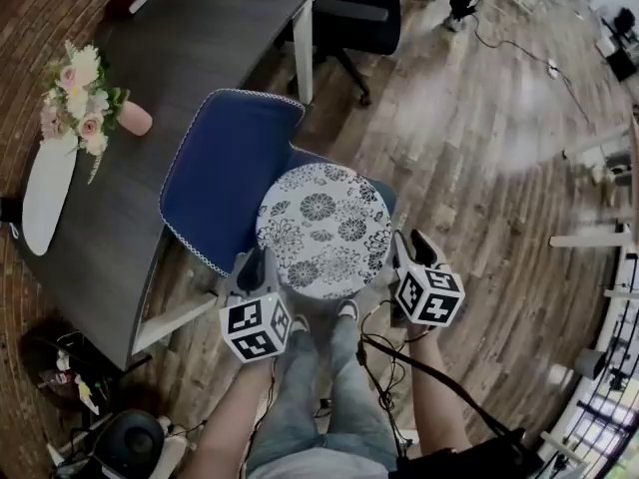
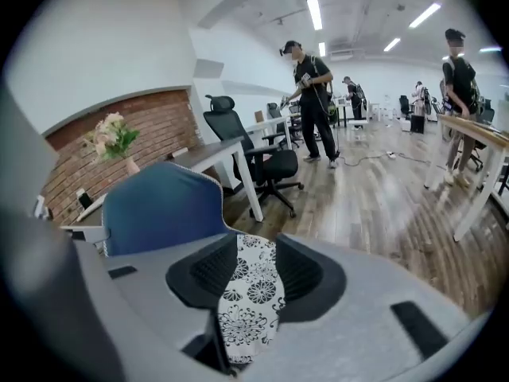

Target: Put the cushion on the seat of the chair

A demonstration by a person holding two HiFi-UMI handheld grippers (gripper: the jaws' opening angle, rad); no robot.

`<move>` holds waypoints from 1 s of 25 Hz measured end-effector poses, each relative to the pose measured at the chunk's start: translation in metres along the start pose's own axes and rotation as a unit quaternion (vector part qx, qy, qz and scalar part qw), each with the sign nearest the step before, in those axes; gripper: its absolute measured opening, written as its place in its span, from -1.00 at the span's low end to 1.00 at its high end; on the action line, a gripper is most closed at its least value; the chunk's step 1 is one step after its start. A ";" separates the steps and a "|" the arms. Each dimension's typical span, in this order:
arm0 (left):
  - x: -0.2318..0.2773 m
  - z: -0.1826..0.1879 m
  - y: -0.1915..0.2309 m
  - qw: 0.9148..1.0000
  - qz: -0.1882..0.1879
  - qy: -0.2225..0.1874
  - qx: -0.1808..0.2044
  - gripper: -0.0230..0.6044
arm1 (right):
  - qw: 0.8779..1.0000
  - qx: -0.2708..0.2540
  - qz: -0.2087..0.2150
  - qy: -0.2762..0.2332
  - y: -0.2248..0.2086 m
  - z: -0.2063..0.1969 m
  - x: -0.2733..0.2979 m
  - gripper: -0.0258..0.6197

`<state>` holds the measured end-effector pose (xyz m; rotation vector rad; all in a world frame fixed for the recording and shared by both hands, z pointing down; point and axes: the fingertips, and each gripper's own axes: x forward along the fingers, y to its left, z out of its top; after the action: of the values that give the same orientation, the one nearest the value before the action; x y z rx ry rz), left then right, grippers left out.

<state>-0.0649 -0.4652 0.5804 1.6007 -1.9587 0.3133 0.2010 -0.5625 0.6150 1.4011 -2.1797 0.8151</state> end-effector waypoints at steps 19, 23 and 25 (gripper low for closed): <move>-0.146 0.194 -0.037 0.982 -0.123 -0.145 -0.008 -0.89 | 0.982 -0.037 -0.017 -0.182 0.080 0.153 -0.199 -0.91; -0.155 0.221 -0.043 0.976 -0.134 -0.175 -0.004 -0.89 | 0.978 -0.051 -0.004 -0.202 0.093 0.174 -0.208 -0.91; -0.156 0.226 -0.041 0.975 -0.132 -0.179 0.001 -0.89 | 0.977 -0.055 0.004 -0.206 0.100 0.178 -0.208 -0.91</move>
<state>-0.0743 -0.4666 0.3033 2.0022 -1.9603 -0.0871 0.1867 -0.5118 0.3285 1.6177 -2.4907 0.4222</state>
